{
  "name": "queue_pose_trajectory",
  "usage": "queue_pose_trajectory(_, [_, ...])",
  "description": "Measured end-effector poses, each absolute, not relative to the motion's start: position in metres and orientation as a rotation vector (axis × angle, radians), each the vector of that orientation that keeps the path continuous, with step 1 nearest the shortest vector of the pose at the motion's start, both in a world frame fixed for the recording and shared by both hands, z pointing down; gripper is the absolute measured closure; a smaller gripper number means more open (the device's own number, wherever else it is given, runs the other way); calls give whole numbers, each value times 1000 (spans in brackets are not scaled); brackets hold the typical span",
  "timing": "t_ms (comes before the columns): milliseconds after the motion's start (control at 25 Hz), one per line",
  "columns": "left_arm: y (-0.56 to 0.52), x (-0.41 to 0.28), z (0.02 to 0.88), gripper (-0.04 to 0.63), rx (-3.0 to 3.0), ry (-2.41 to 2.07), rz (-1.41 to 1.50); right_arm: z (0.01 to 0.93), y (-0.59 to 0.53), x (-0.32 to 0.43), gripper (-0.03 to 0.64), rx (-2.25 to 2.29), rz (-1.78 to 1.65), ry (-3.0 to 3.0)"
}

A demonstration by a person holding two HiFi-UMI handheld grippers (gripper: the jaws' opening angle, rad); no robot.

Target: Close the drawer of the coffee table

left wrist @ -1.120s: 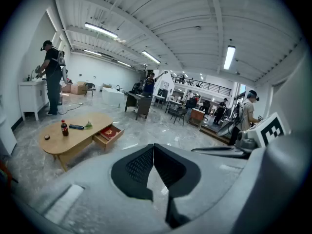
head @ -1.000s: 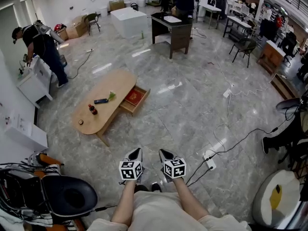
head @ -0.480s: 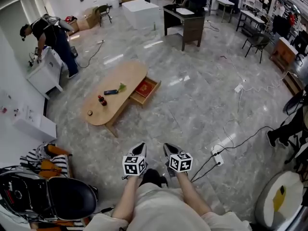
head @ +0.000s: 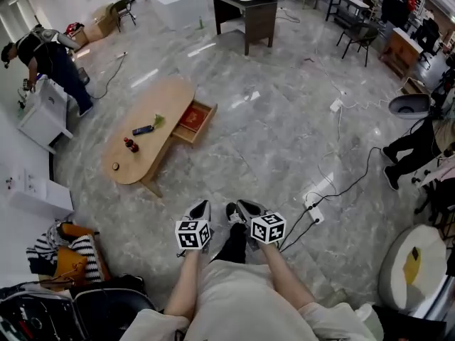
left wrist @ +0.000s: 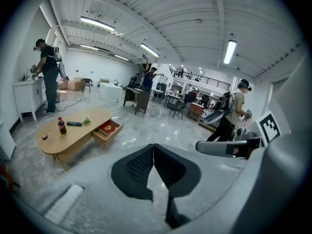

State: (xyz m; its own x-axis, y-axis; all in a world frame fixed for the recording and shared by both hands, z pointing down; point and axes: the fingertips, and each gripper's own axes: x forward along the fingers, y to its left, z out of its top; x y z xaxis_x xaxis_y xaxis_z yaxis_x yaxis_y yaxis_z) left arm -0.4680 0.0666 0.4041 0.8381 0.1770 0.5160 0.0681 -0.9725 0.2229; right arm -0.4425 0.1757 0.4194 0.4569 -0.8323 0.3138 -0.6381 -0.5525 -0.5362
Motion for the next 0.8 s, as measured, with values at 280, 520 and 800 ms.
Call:
queue_pose_trajectory(280, [65,-421,389,584,2819,196,726,415,181,-400,601,-2397,-762,1222])
queue_pose_trajectory(520, [31,-389,383,586,2795,63,708,411,147,-373,601,-2306,-799,1303])
queue_pose_trajectory(800, [-6,-351,362,584,2779,-2,646,395,101,-344,601,-2255,-816,1427])
